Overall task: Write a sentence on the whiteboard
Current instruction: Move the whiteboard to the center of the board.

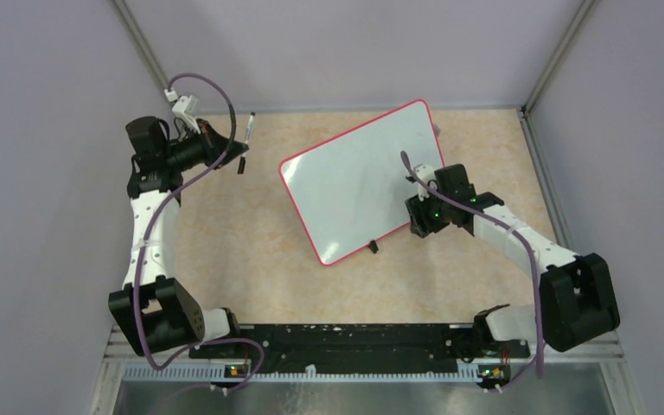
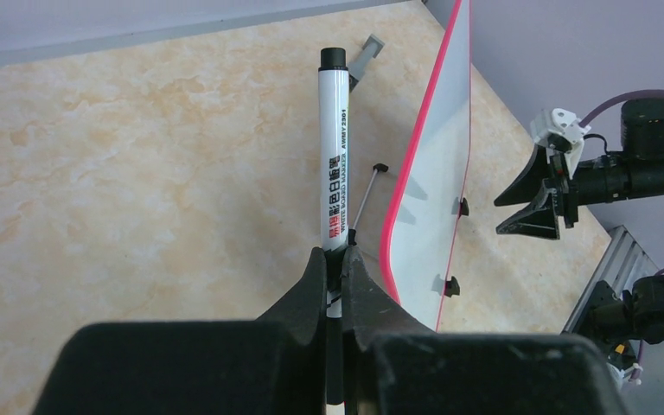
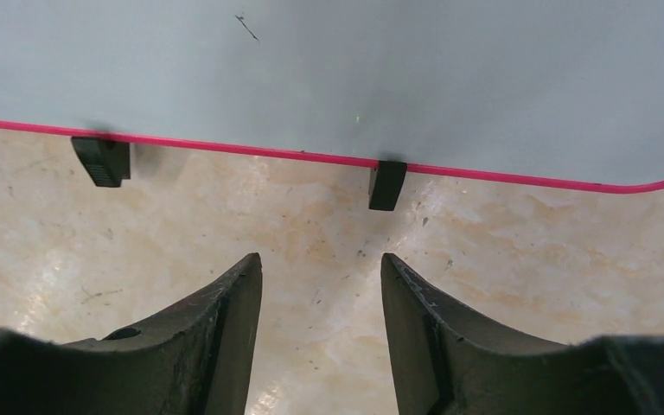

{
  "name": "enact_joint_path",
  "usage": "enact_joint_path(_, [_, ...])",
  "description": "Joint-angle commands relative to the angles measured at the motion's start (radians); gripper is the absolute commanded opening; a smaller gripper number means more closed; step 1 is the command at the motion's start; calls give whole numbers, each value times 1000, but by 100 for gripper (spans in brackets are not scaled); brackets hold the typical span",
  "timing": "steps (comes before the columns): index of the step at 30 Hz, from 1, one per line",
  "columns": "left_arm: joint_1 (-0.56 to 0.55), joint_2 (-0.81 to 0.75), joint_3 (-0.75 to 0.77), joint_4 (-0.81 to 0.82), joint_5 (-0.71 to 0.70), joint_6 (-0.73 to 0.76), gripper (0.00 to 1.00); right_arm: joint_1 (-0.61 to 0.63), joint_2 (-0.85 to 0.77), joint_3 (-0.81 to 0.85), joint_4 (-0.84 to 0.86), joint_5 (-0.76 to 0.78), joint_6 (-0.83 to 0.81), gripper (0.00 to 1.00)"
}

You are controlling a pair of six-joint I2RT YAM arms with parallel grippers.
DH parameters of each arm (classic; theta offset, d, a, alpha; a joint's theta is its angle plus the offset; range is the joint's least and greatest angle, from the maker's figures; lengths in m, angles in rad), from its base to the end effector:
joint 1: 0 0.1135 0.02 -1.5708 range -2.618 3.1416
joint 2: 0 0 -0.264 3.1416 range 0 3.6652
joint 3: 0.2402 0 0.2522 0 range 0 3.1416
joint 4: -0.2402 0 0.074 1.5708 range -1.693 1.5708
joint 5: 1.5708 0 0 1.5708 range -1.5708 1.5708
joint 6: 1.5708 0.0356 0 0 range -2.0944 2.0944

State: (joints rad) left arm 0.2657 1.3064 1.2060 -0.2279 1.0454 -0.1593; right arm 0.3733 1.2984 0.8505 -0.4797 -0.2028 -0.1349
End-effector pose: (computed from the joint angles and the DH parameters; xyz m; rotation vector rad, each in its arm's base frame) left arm 0.2857 0.0458 0.3739 0.3240 1.7942 -0.9056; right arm 0.2405 0.1019 0.2286 -0.7117 2.4027 0.3522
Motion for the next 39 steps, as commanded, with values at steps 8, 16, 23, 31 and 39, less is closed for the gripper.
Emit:
enact_joint_path(8, [1, -36, 69, 22, 11, -14, 0, -17, 138, 7, 144, 64, -122, 50])
enact_joint_path(16, [1, -40, 61, 33, 15, -28, 0, -17, 217, 15, 231, 87, -157, 47])
enact_joint_path(23, [1, -42, 60, 35, 13, -29, 0, -17, 225, -3, 253, 59, -159, 23])
enact_joint_path(31, [0, -39, 53, 47, 11, -35, 0, 15, 148, -75, 244, 25, -113, 0])
enact_joint_path(39, [1, -38, 45, 64, 16, -47, 0, 121, 79, -148, 196, 40, -58, 0])
